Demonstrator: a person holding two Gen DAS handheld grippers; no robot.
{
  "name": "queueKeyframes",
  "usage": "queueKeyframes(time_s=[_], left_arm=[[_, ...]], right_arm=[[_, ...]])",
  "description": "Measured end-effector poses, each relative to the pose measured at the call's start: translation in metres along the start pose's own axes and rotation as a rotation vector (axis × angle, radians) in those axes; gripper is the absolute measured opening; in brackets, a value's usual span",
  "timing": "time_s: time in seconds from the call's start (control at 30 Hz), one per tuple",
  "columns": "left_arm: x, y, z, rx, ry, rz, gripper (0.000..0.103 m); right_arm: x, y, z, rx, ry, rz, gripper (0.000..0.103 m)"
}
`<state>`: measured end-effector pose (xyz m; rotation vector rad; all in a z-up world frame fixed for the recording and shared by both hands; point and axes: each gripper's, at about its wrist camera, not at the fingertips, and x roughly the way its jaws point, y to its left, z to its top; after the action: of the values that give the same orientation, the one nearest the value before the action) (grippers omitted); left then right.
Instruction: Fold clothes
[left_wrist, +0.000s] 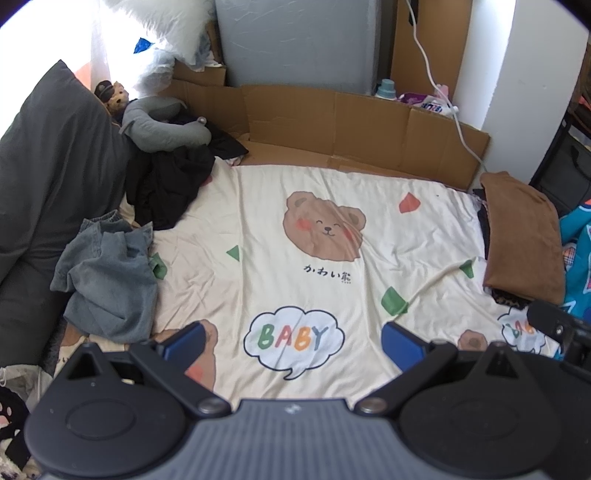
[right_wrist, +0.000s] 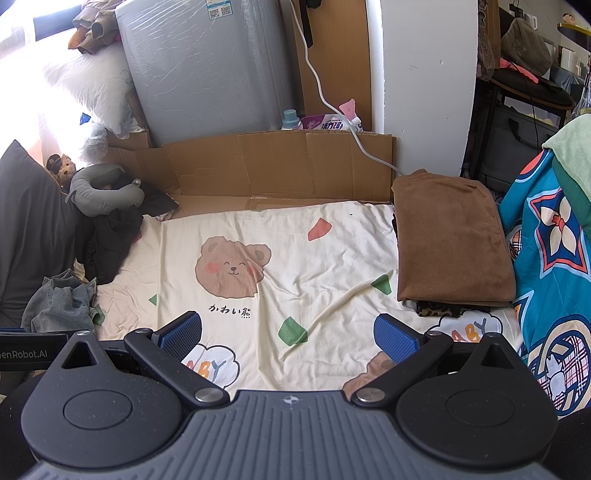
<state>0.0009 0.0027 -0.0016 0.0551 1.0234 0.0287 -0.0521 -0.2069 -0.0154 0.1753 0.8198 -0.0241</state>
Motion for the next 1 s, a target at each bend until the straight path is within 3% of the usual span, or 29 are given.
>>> queueKeyframes(time_s=[1.0], left_arm=[[-0.004, -0.001, -0.0026, 0.023, -0.025, 0.028, 0.102]], right_arm=[[0.0001, -0.0027, -0.0015, 0.004, 0.0, 0.001, 0.103]])
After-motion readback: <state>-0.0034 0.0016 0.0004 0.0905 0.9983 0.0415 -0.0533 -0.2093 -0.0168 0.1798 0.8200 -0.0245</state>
